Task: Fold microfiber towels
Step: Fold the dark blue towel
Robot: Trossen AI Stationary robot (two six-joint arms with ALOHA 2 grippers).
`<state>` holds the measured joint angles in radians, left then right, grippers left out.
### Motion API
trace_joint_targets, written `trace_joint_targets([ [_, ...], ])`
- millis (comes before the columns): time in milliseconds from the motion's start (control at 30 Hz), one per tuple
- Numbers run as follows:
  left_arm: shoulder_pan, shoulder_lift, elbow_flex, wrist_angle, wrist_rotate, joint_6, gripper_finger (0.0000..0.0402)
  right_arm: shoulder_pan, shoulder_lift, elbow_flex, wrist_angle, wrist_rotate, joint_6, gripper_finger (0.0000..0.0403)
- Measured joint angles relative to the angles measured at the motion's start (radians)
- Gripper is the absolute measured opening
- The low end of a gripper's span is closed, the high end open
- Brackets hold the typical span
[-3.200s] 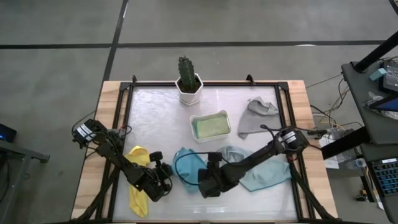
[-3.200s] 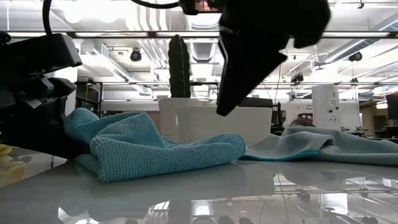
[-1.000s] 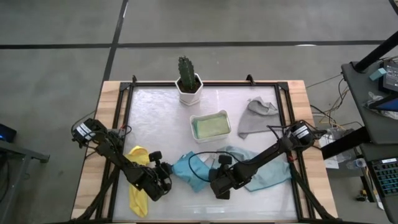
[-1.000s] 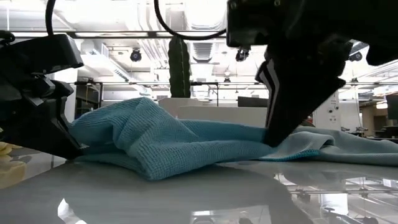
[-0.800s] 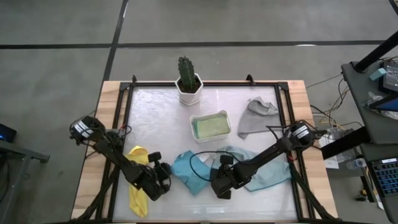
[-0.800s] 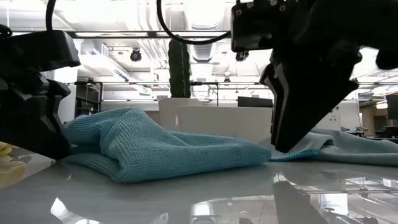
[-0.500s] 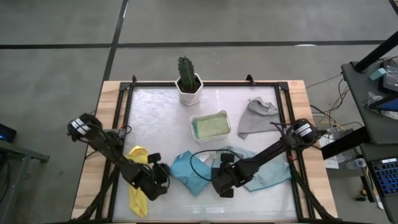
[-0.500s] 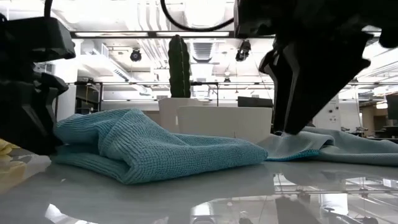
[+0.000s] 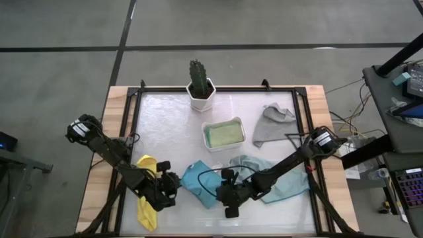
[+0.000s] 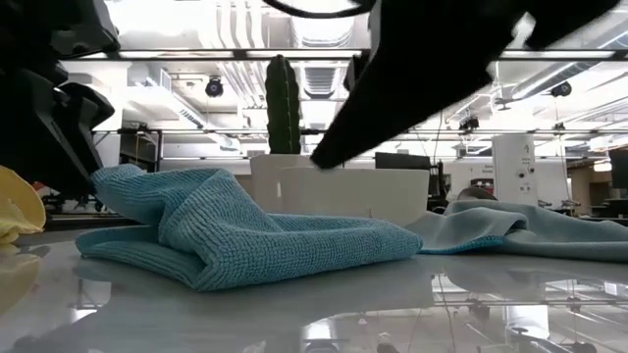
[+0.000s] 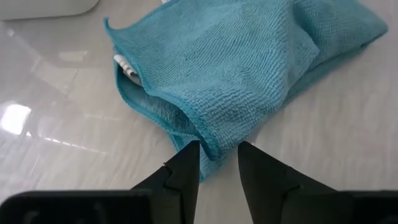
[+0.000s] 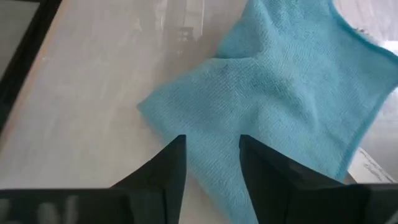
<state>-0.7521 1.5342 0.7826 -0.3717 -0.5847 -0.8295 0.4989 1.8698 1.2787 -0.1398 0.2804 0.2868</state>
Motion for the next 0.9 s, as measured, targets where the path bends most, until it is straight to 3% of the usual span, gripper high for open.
trace_joint_targets([
  [200,0.000,0.027,0.000,0.025,-0.030,0.028,0.0088,-0.002,0.053,-0.038,0.095,0.008,0.000,0.0106],
  [400,0.000,0.035,-0.002,0.022,-0.028,0.056,0.0009,-0.001,0.104,-0.041,0.097,0.003,-0.004,0.0068],
  [633,0.000,0.035,-0.002,-0.063,0.036,0.050,0.0002,-0.002,0.100,-0.044,0.080,-0.018,-0.011,0.0041],
  [900,0.000,0.035,-0.002,-0.084,0.028,0.042,0.0004,-0.002,0.098,-0.034,0.065,-0.023,-0.011,0.0038],
])
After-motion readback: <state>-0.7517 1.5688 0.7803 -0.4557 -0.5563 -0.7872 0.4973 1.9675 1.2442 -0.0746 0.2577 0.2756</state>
